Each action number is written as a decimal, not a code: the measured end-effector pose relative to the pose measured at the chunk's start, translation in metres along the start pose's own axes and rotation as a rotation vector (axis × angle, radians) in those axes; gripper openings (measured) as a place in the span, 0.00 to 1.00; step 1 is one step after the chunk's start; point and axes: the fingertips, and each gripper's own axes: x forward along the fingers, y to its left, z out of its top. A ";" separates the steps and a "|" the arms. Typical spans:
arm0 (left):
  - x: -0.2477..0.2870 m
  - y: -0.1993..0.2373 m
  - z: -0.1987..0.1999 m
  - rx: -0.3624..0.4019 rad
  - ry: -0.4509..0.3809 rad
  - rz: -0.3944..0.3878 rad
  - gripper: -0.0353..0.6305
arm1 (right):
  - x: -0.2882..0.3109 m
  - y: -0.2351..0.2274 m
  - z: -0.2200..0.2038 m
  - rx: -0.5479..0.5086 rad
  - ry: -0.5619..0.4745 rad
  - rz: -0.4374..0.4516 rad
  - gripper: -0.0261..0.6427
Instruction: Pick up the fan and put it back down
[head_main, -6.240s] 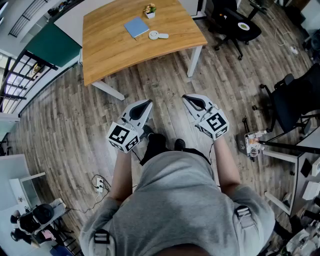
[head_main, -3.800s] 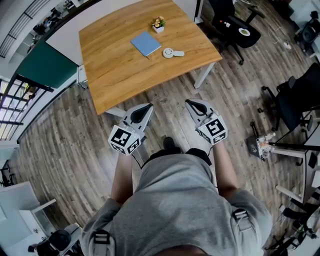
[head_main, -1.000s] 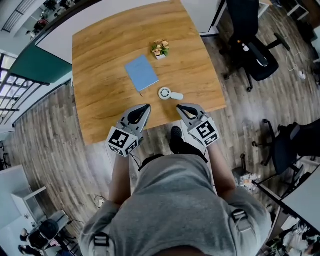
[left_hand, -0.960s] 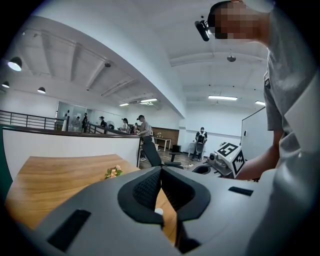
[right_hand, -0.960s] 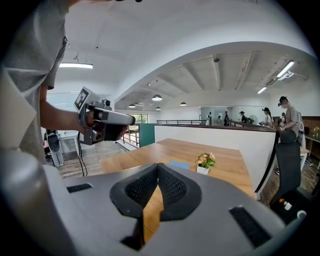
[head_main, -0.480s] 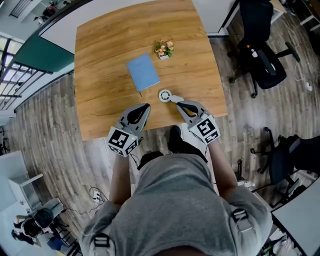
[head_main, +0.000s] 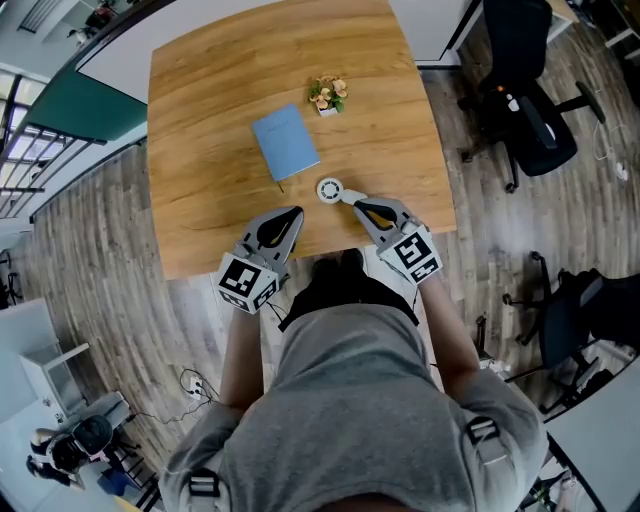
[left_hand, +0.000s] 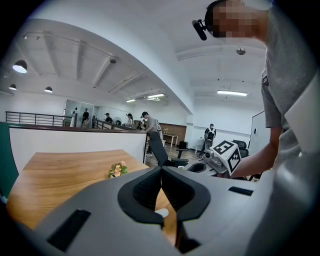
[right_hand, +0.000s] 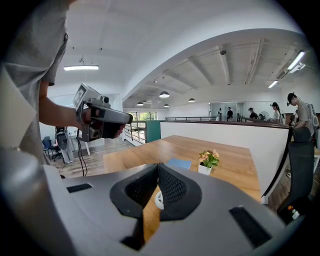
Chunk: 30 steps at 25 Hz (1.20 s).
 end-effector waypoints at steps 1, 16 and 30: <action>0.001 0.000 0.000 0.002 0.001 -0.001 0.08 | 0.001 0.000 -0.001 0.000 0.003 0.003 0.05; 0.005 0.024 -0.020 -0.026 0.036 -0.019 0.08 | 0.029 0.004 -0.014 -0.040 0.082 0.038 0.05; 0.028 0.051 -0.050 -0.029 0.097 -0.078 0.08 | 0.061 -0.001 -0.056 -0.022 0.172 0.070 0.27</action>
